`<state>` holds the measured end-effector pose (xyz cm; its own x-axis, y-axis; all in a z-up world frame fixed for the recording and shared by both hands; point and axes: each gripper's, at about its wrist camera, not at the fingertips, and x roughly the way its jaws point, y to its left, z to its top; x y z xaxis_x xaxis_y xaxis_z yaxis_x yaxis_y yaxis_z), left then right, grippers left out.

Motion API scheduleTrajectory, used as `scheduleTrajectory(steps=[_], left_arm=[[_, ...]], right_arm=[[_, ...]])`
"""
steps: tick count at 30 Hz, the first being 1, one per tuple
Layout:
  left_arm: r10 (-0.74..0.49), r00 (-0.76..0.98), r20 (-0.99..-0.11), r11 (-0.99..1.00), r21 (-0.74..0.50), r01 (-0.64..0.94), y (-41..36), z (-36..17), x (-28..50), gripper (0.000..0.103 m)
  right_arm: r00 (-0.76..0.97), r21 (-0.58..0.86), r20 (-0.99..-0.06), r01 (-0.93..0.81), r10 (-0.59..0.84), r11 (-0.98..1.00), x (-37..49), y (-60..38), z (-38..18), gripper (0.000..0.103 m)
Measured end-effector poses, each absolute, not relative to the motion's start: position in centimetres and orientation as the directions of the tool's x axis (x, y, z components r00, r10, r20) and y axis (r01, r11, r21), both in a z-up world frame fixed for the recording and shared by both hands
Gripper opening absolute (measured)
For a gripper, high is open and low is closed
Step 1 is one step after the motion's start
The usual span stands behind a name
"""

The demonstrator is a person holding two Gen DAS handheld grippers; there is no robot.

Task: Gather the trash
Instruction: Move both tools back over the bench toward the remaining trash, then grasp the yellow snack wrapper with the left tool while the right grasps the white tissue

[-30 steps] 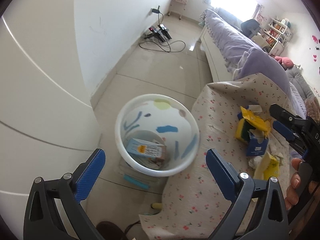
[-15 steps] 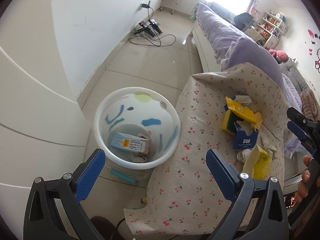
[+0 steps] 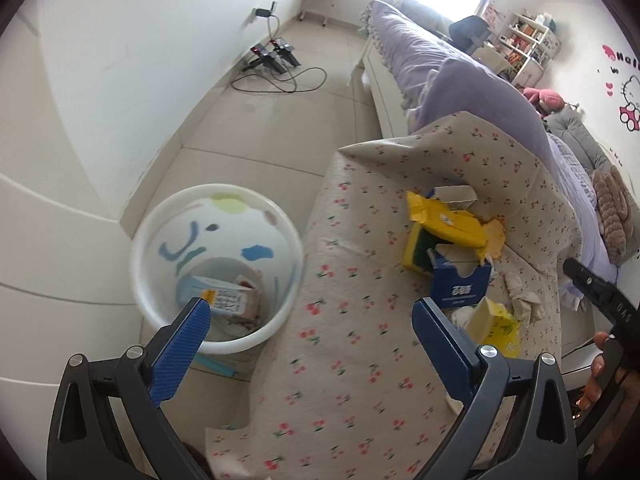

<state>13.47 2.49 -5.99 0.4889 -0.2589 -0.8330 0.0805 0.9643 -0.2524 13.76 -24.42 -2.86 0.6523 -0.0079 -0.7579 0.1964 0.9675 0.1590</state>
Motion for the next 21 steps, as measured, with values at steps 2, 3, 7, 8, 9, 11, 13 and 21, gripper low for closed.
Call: scheduleTrajectory(steps=[2, 3, 7, 8, 9, 11, 13, 21], left_arm=[[-0.263, 0.491, -0.831, 0.964, -0.250, 0.093, 1.4, -6.0, 13.8, 0.102], [-0.265, 0.492, -0.829, 0.963, -0.250, 0.098, 0.8, -6.0, 14.0, 0.102], [-0.279, 0.508, -0.815, 0.960, -0.253, 0.121, -1.5, -6.3, 15.1, 0.102], [-0.281, 0.514, -0.810, 0.959, -0.253, 0.125, -2.2, -6.4, 15.4, 0.102], [-0.284, 0.521, -0.805, 0.958, -0.255, 0.129, -2.7, -6.6, 15.7, 0.102], [-0.298, 0.534, -0.791, 0.954, -0.268, 0.135, -3.7, -6.8, 16.3, 0.102], [-0.325, 0.542, -0.775, 0.944, -0.298, 0.141, -4.7, -7.0, 17.0, 0.102], [-0.409, 0.539, -0.737, 0.902, -0.414, 0.119, -7.2, -9.2, 19.8, 0.099]], right_arm=[[0.640, 0.140, -0.768, 0.215, -0.031, 0.966, 13.5, -25.7, -3.2, 0.087], [0.634, 0.131, -0.772, 0.223, -0.042, 0.966, 13.4, -26.3, -3.4, 0.087], [0.597, 0.094, -0.798, 0.263, -0.085, 0.960, 12.9, -28.6, -4.5, 0.087], [0.586, 0.089, -0.805, 0.274, -0.093, 0.957, 12.9, -29.1, -4.8, 0.087], [0.575, 0.086, -0.812, 0.285, -0.099, 0.955, 12.9, -29.6, -5.1, 0.087], [0.547, 0.079, -0.829, 0.314, -0.112, 0.946, 12.9, -30.8, -5.7, 0.087], [0.520, 0.078, -0.846, 0.338, -0.117, 0.938, 12.9, -31.7, -6.4, 0.087], [0.440, 0.063, -0.891, 0.371, -0.116, 0.926, 13.9, -33.3, -8.9, 0.087]])
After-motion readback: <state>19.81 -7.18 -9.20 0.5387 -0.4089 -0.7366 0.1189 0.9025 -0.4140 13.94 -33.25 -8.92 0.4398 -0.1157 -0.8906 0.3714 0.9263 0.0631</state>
